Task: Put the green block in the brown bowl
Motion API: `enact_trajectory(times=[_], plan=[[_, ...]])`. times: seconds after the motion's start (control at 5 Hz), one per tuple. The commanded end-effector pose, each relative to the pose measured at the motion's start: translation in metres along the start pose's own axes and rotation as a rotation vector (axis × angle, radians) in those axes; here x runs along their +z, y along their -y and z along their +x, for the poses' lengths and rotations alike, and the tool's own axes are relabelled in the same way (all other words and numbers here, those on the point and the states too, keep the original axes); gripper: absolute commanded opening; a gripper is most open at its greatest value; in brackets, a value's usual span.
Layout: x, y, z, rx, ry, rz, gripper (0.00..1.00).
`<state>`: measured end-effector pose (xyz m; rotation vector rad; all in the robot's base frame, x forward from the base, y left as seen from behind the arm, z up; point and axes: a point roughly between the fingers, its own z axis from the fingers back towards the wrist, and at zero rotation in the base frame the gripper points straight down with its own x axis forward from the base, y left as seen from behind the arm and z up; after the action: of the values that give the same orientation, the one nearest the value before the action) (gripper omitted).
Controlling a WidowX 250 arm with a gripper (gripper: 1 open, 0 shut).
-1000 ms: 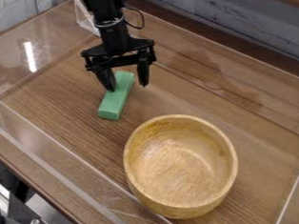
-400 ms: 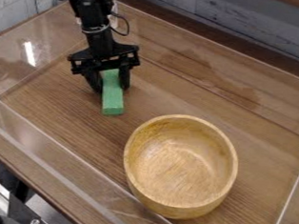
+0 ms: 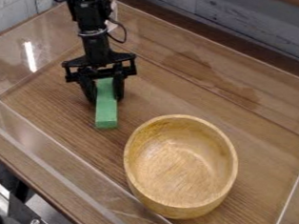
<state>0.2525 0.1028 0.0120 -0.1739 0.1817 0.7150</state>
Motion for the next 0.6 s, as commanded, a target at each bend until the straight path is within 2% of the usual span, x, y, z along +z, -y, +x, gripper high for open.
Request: enact_trajectory(times=[0.0,0.4], plan=[[0.001,-0.006,-0.015,0.004,-0.052,0.027,0.0],[0.021,-0.005,-0.027,-0.041,-0.081,0.058,0.0]])
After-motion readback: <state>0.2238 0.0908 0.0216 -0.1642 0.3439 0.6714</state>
